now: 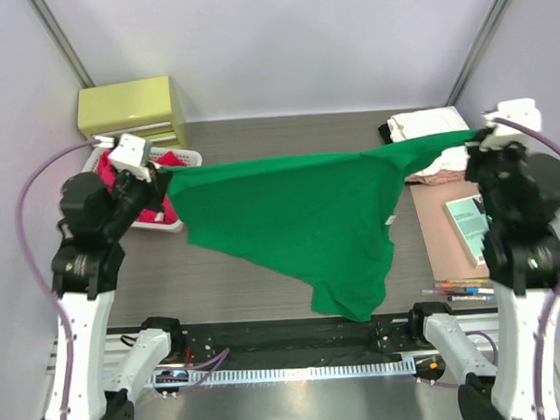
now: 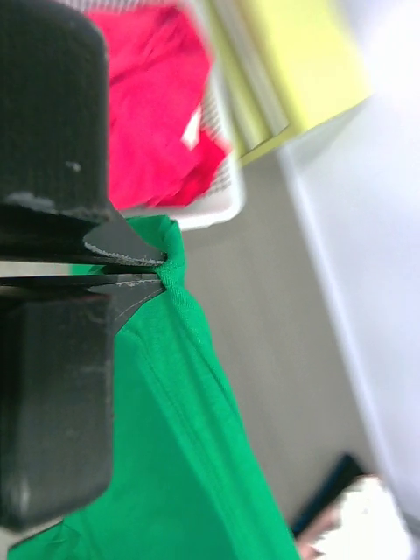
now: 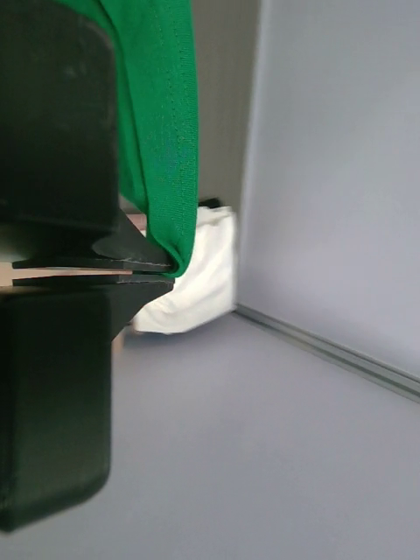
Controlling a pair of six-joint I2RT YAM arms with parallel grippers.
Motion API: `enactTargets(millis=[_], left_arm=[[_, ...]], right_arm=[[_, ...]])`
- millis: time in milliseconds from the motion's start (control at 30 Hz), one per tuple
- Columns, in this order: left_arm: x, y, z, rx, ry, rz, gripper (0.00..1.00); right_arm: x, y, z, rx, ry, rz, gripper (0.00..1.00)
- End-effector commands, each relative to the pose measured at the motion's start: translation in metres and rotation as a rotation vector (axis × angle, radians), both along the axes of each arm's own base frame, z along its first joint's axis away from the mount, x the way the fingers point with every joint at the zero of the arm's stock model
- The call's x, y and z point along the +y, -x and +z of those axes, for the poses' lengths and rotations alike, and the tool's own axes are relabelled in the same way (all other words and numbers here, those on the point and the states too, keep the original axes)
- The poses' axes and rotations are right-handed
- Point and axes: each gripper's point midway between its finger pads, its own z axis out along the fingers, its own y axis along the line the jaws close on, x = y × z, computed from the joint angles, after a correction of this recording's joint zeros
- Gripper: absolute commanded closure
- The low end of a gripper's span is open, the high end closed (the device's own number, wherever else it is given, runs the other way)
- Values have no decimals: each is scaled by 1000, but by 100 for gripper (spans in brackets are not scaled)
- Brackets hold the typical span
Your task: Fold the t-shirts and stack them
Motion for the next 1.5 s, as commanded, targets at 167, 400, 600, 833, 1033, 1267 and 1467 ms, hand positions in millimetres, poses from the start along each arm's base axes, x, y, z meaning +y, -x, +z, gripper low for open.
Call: enactTargets(millis=[167, 400, 600, 833, 1033, 1267, 1467], left_arm=[[29, 67, 111, -292, 0, 108, 100], [38, 149, 170, -485, 3, 151, 100], [30, 151, 177, -486, 43, 133, 100], [20, 44, 92, -191, 61, 47, 100], [20, -29, 29, -22, 60, 25, 100], [20, -109, -37, 88, 1, 33, 100], [5, -185, -106, 196, -35, 34, 100]], right_arm=[[12, 119, 138, -358, -66, 15, 99], [12, 151, 160, -443, -40, -14, 99], [12, 143, 186, -475, -30, -5, 99], [-1, 72, 176, -357, -8, -21, 99], [1, -15, 104, -170, -62, 48, 99], [-10, -112, -18, 68, -83, 54, 99], [-28, -201, -79, 124, -88, 17, 99]])
